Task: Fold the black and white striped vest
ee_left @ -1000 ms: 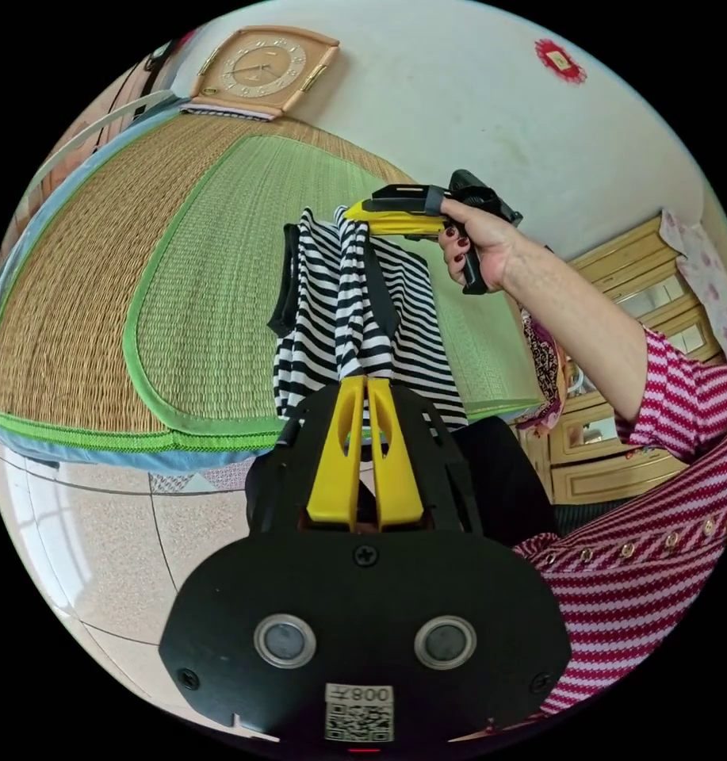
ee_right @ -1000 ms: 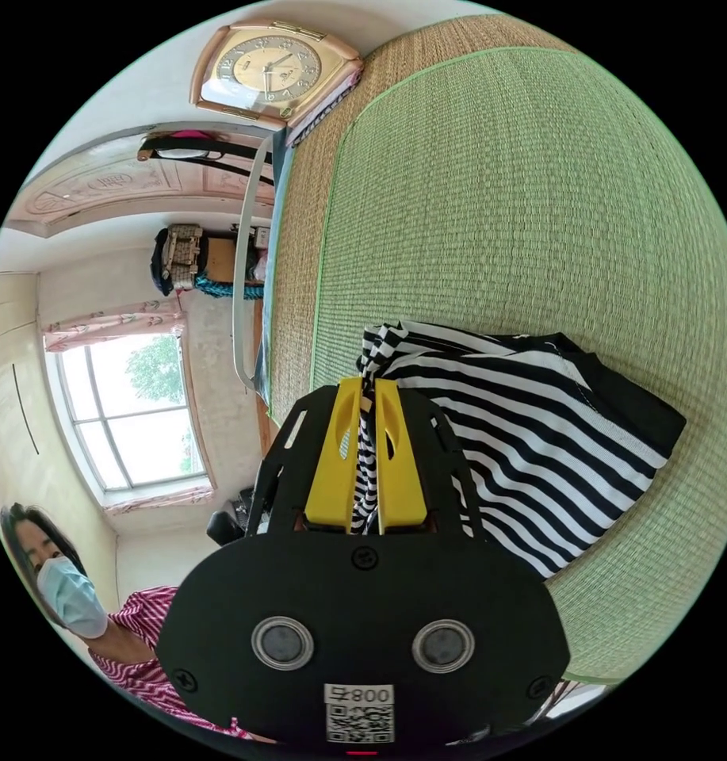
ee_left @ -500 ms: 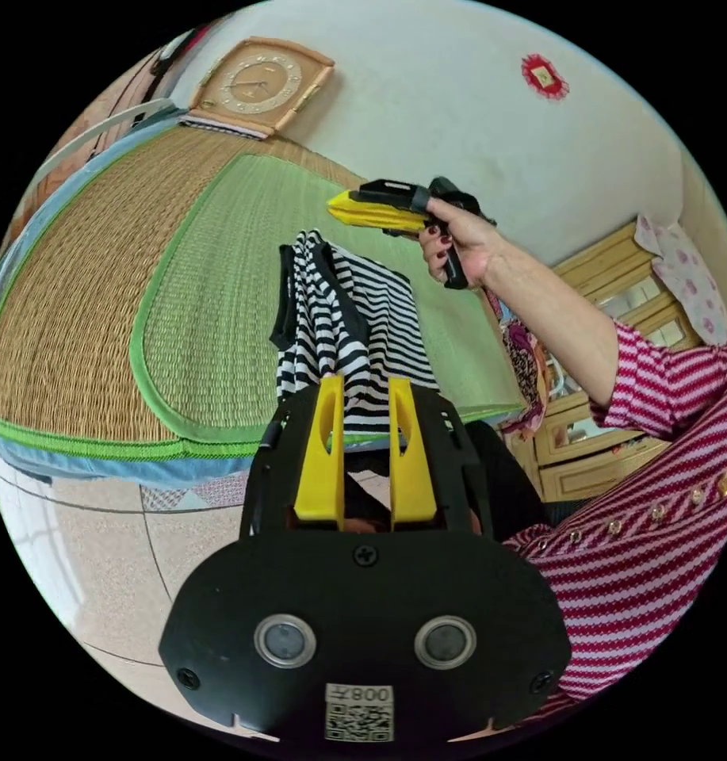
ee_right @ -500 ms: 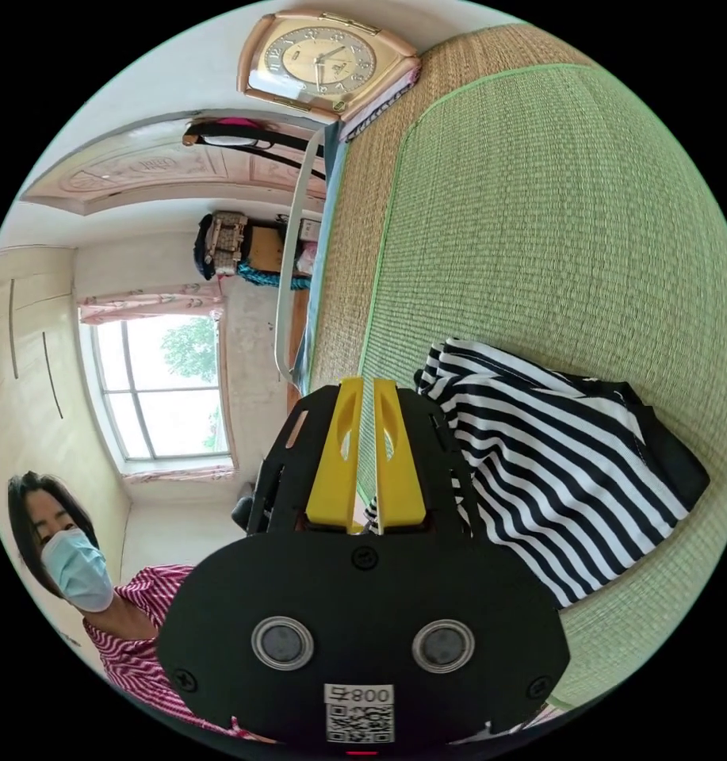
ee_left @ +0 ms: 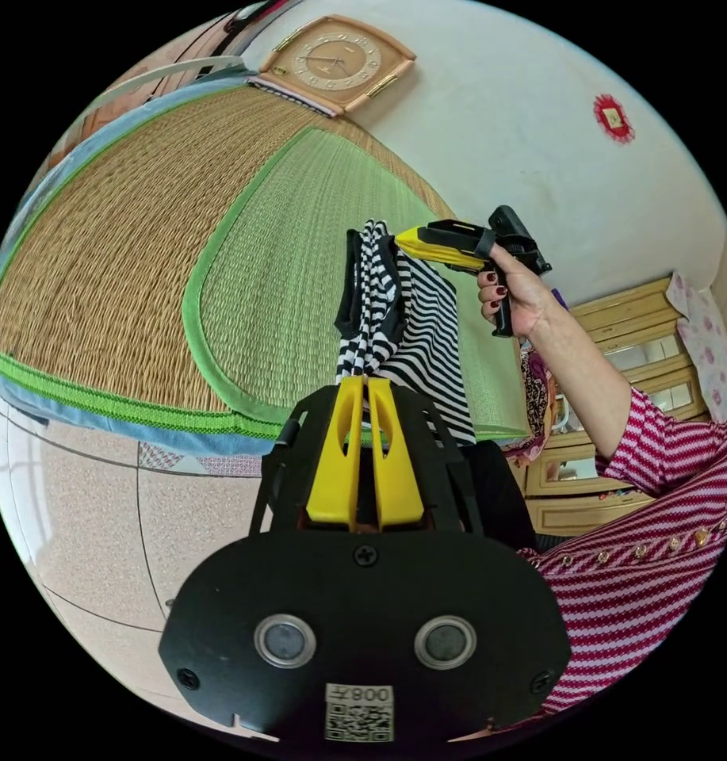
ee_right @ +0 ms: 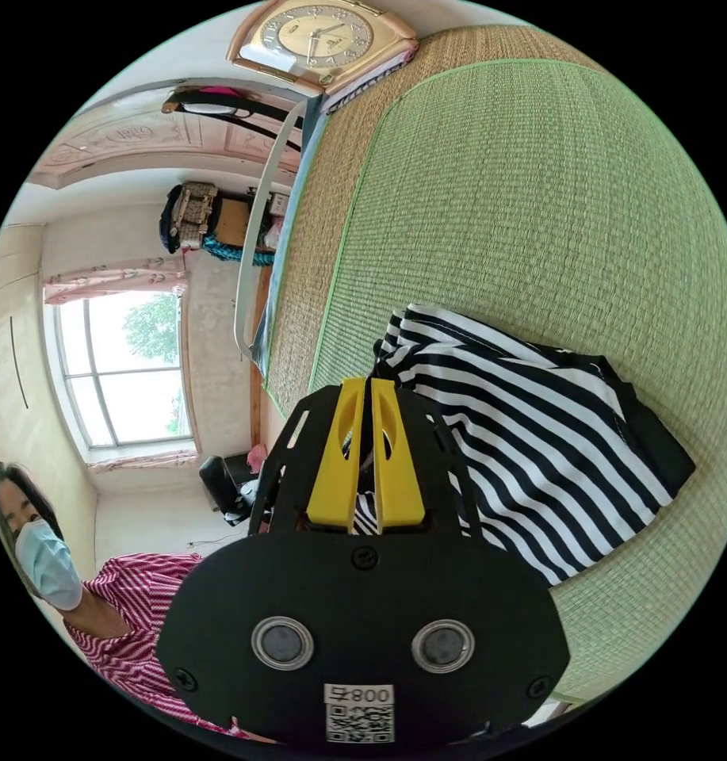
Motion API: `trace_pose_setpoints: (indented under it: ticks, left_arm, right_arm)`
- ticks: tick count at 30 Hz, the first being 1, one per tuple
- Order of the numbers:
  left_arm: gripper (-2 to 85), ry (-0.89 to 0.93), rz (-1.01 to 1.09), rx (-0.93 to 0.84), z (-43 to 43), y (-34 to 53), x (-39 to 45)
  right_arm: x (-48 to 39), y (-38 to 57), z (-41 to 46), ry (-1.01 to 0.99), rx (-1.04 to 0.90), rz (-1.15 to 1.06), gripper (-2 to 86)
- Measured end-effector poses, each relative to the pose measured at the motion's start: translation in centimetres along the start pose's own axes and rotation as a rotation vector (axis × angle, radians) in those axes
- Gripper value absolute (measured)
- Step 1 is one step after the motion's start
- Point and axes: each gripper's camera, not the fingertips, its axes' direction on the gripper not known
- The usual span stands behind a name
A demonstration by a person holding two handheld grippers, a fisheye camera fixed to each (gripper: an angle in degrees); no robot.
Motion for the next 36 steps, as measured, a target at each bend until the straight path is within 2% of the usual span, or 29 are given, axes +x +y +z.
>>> trace_pose_setpoints:
  ticks: [13,21,27,32,36]
  left_arm:
    - [1.2,0.024,-0.016,-0.024,-0.7,0.0,-1.0]
    - [3.7,0.085,0.017,0.07,-3.2,0.5,-0.2]
    - [6.3,0.049,0.047,0.06,-2.1,-0.7,0.4]
    - [6.5,-0.002,0.072,0.049,-0.5,-3.0,0.6]
    - [3.3,-0.02,0.081,0.004,0.9,-4.7,0.4]
  right_arm:
    - [-0.2,-1.9,3.6,-0.005,-0.053,0.036,0.1]
    - [-1.5,-1.3,1.6,-0.061,-0.014,0.016,0.1]
    - [-3.4,2.3,-1.8,-0.059,-0.008,-0.072,0.0]
    - [-1.6,6.7,-2.1,-0.056,-0.015,-0.025,0.0]
    - [-0.8,7.6,-2.1,-0.056,-0.021,0.005,0.0]
